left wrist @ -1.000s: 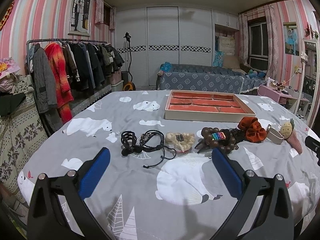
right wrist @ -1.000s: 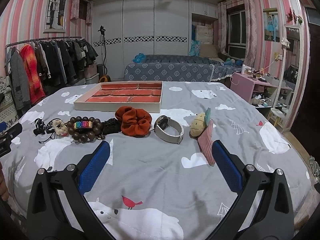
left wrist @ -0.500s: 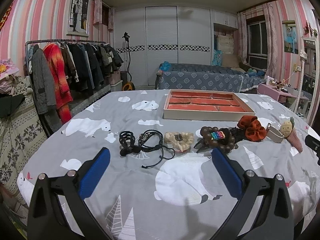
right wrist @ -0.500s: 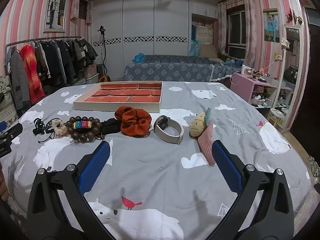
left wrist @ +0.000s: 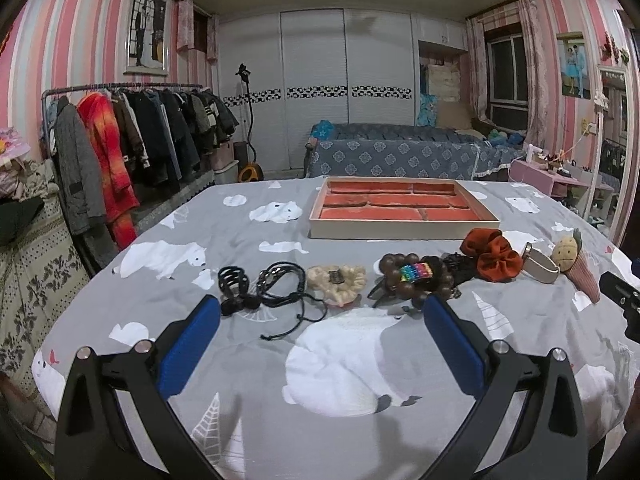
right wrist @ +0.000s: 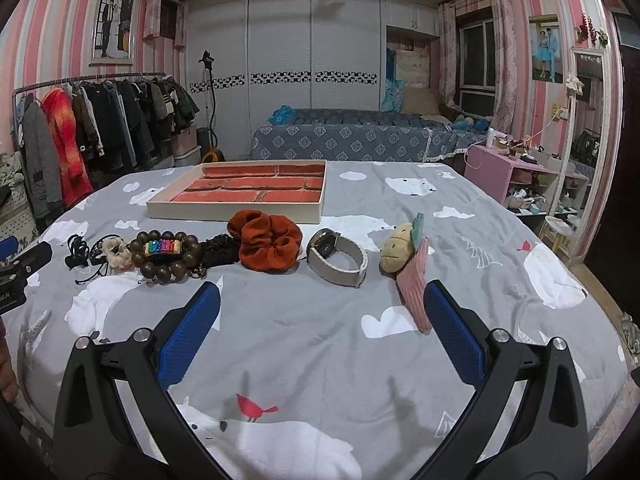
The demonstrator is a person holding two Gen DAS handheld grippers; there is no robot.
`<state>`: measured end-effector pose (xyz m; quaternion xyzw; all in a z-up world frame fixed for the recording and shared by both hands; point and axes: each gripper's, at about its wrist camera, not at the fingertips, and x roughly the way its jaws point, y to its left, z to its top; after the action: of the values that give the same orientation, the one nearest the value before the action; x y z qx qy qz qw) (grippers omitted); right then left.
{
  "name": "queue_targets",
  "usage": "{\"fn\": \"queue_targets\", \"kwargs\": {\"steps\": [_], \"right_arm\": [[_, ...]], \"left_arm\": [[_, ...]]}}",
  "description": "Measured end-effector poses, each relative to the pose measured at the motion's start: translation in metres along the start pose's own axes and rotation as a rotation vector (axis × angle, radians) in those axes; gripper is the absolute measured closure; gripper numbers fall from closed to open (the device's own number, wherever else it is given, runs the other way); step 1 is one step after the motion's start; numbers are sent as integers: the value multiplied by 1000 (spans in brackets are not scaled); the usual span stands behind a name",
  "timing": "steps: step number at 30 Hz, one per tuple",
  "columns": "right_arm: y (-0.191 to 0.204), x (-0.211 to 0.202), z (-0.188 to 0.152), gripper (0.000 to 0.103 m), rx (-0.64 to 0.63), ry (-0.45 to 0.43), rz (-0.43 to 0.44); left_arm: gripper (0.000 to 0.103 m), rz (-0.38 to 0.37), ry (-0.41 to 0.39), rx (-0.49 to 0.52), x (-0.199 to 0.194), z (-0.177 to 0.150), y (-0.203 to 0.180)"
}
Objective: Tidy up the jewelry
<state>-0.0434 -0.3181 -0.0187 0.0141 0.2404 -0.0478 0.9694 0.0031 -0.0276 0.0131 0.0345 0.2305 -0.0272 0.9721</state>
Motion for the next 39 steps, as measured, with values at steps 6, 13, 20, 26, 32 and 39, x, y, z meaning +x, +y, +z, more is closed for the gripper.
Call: {"fn": "queue_targets", "kwargs": {"steps": [6, 13, 20, 26, 32, 39], "right_arm": [[-25, 6, -7, 4, 13, -17, 22], [-57, 9, -11, 4, 40, -2, 51], [-76, 9, 2, 4, 27, -7, 27], [-82, 15, 5, 4, 29, -8, -5], [-83, 35, 4, 4, 41, 34, -17], [-77, 77, 9, 10, 54, 141, -38]], "left_arm": [[4, 18, 35, 13, 5, 4, -28], [4, 40, 48, 20, 7, 9, -57], [4, 31, 102, -15, 30, 9, -69], [4, 29, 145, -36, 62, 9, -72], [4, 0, 220, -68, 91, 7, -71], [26, -4, 330, -83, 130, 7, -67]]}}
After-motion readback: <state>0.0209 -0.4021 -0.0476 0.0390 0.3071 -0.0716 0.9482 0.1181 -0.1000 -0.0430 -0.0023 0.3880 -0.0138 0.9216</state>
